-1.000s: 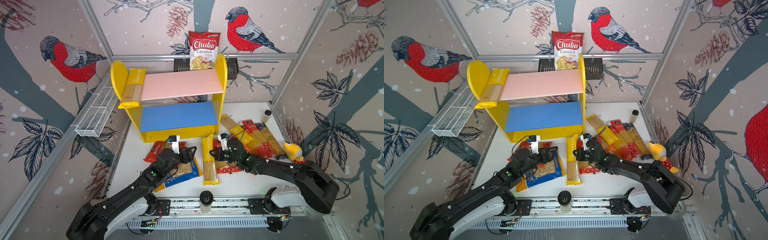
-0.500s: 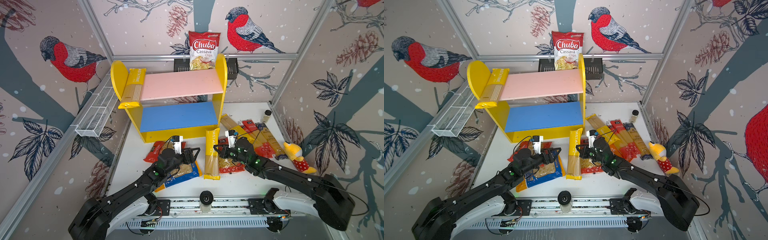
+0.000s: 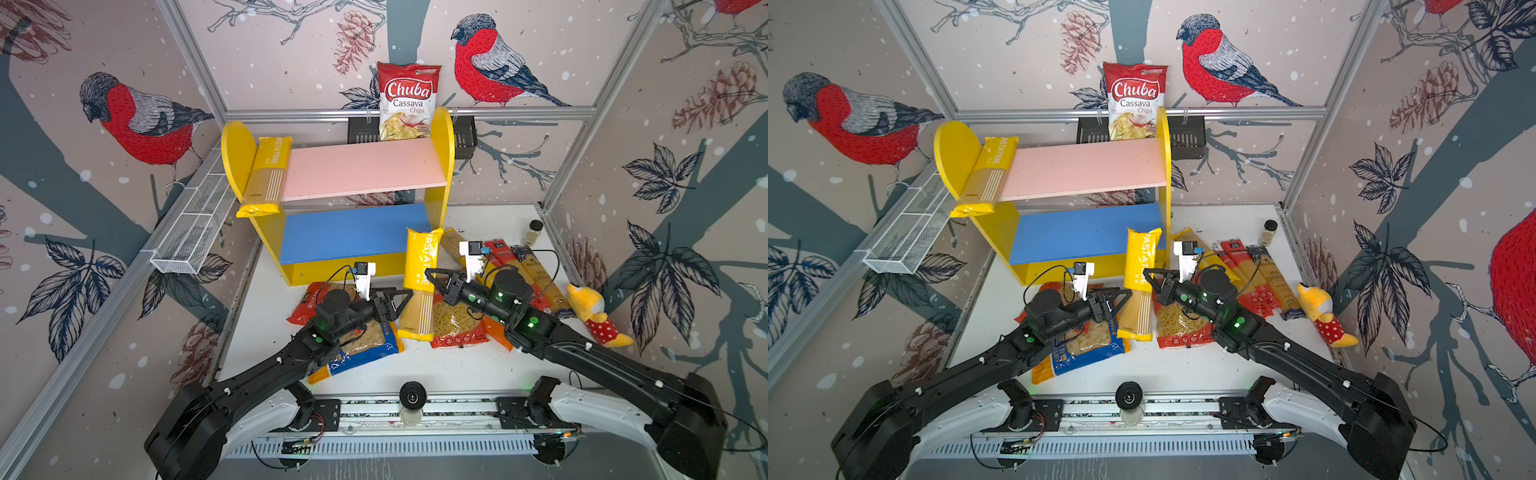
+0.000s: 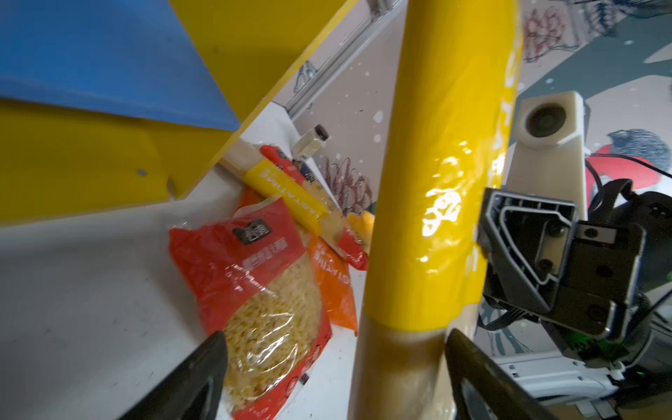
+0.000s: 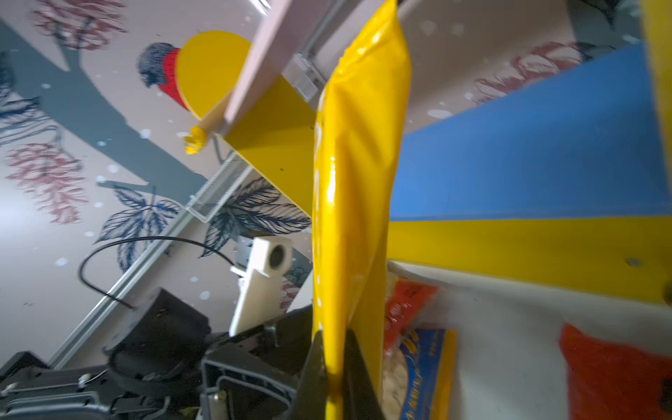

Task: Arrange pasta packages on shelves
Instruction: Pick up the pasta bag from the bottom-center of the table.

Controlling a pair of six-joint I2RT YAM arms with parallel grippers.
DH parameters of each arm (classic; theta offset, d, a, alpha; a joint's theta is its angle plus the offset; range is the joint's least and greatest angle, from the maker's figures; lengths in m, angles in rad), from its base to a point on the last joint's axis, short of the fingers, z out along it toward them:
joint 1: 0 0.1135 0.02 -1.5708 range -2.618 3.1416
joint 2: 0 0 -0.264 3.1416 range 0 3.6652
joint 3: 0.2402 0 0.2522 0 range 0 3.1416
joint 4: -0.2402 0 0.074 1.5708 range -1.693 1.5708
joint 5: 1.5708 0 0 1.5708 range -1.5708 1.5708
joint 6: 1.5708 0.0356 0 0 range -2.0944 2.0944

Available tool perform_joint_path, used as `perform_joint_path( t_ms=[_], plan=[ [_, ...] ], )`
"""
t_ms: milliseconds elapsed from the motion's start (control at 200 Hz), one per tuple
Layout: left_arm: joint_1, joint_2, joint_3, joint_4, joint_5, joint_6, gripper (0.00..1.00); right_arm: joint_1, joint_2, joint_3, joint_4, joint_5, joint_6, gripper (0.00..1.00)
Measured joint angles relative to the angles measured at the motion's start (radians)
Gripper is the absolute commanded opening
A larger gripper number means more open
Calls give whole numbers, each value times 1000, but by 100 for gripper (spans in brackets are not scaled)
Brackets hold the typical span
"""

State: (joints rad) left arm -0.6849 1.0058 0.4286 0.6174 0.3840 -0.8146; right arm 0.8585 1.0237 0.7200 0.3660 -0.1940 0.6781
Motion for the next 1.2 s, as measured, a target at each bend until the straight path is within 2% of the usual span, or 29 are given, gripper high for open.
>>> perform_joint_path(
  t_ms=[150,315,410,590,775,881,1021,1111,1201],
  plan=[
    [0,-5,55,21,57,5,79,24,39,80,16,-26,-26,0],
    [1,-36,81,18,61,12,67,25,71,125,45,-48,-27,0],
    [1,-42,119,12,64,11,50,26,90,151,55,-51,-27,2],
    [8,-15,206,-34,81,-1,36,23,114,180,100,-16,-24,23],
    [31,-14,265,-121,107,-25,21,3,103,160,125,-14,-23,36],
    [55,-14,299,-163,109,-28,15,-26,79,122,129,-16,-11,50],
    [111,-6,357,-199,162,-50,13,-83,56,94,123,-76,8,76],
    [173,11,410,-221,212,-74,13,-120,55,93,102,-166,8,83],
    [238,49,488,-245,254,-80,14,-119,58,94,58,-259,0,85]
  ],
)
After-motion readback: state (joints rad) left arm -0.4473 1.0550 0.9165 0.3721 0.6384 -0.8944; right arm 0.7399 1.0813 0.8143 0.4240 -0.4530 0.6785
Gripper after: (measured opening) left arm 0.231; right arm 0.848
